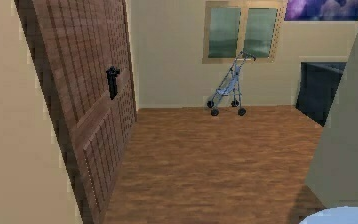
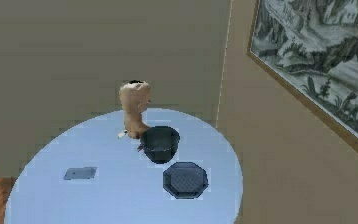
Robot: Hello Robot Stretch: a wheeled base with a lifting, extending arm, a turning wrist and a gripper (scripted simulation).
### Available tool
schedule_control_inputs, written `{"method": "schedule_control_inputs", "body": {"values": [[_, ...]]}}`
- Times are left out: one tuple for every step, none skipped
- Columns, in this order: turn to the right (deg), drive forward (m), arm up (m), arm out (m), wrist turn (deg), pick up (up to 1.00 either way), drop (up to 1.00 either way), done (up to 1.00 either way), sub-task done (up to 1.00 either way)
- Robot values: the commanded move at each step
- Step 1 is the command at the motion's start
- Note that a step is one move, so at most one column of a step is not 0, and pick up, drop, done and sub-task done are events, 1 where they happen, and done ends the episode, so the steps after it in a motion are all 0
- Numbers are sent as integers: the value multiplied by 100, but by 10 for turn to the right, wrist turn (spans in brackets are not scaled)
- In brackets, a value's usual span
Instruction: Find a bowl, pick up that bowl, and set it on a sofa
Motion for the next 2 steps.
{"method": "schedule_control_inputs", "body": {"values": [[0, 0, 50, 0, 0, 0, 0, 0, 0], [0, 0, 34, 0, 0, 0, 0, 0, 0]]}}
